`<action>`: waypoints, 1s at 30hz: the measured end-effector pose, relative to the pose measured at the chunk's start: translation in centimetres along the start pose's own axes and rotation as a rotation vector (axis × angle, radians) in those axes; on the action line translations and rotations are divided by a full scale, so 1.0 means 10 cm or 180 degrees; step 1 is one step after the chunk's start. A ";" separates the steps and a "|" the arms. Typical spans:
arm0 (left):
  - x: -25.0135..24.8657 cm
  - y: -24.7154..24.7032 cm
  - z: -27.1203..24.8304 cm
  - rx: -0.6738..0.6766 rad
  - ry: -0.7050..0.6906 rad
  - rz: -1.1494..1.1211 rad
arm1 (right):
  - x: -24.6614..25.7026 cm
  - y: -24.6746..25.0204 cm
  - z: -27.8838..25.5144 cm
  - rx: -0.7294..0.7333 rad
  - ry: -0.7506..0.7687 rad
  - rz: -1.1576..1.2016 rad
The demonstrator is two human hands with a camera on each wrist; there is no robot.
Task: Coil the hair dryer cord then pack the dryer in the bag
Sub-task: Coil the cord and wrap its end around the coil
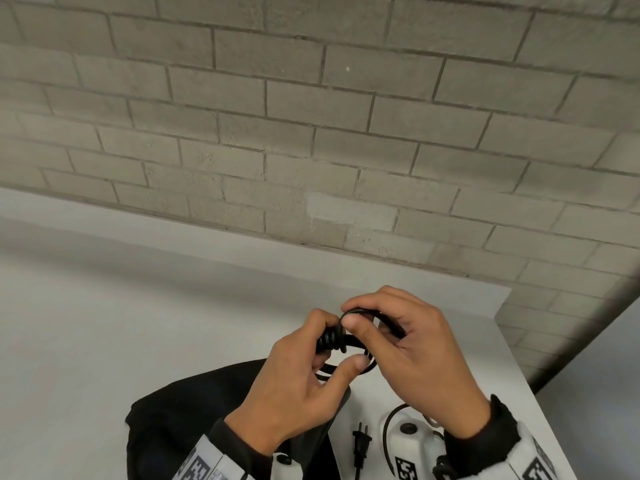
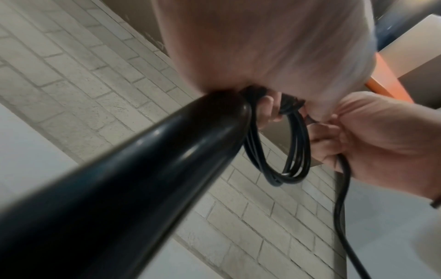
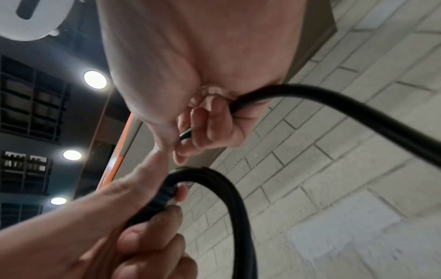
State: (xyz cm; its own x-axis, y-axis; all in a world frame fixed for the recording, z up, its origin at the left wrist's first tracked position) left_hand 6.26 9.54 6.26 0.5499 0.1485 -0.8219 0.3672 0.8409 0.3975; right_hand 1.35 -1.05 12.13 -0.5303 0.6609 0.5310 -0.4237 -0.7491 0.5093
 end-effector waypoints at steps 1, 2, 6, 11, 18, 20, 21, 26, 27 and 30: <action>0.01 -0.01 0.00 -0.0015 0.0013 -0.0038 | -0.03 -0.01 0.00 -0.0032 -0.0057 0.0106; 0.02 -0.01 0.00 -0.0024 0.0031 -0.0075 | -0.06 -0.02 0.00 -0.0068 -0.0120 0.0215; 0.04 -0.03 -0.03 -0.0045 0.0023 -0.0139 | -0.32 -0.04 -0.07 -0.0312 -0.0512 0.0779; 0.05 -0.02 -0.04 -0.0098 -0.0052 -0.0161 | -0.52 -0.12 -0.21 -0.0490 -0.0729 0.1146; 0.01 -0.03 -0.06 -0.0045 -0.0102 -0.0344 | -0.58 -0.20 -0.39 -0.0211 -0.0583 0.1529; 0.03 -0.02 -0.05 -0.0056 -0.0054 -0.0369 | -0.55 -0.22 -0.44 -0.0087 -0.0522 0.1501; 0.05 -0.01 -0.03 -0.0066 -0.0020 -0.0370 | -0.55 -0.24 -0.46 -0.0014 -0.0519 0.1419; 0.06 0.00 -0.03 -0.0072 -0.0028 -0.0280 | -0.53 -0.27 -0.45 0.0296 -0.0636 0.1061; 0.04 0.00 -0.03 -0.0070 -0.0045 -0.0288 | -0.53 -0.27 -0.44 0.0362 -0.0651 0.0991; 0.03 -0.01 -0.04 -0.0069 -0.0047 -0.0338 | -0.51 -0.26 -0.42 0.0565 -0.0603 0.0779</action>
State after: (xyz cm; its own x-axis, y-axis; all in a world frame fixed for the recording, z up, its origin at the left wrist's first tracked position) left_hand 6.12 9.69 5.83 0.5197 0.0502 -0.8529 0.4079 0.8626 0.2994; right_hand 2.04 -2.63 5.26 -0.4477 0.4720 0.7595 -0.1579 -0.8777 0.4524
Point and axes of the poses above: each hand's wrist, its own z-axis towards the middle knuckle, its own y-axis out of the back of the hand, x = y × z, the point moved 9 cm from there along z, towards the middle knuckle, and after that the axes turned 13 degrees about y, right-handed, at the moved point
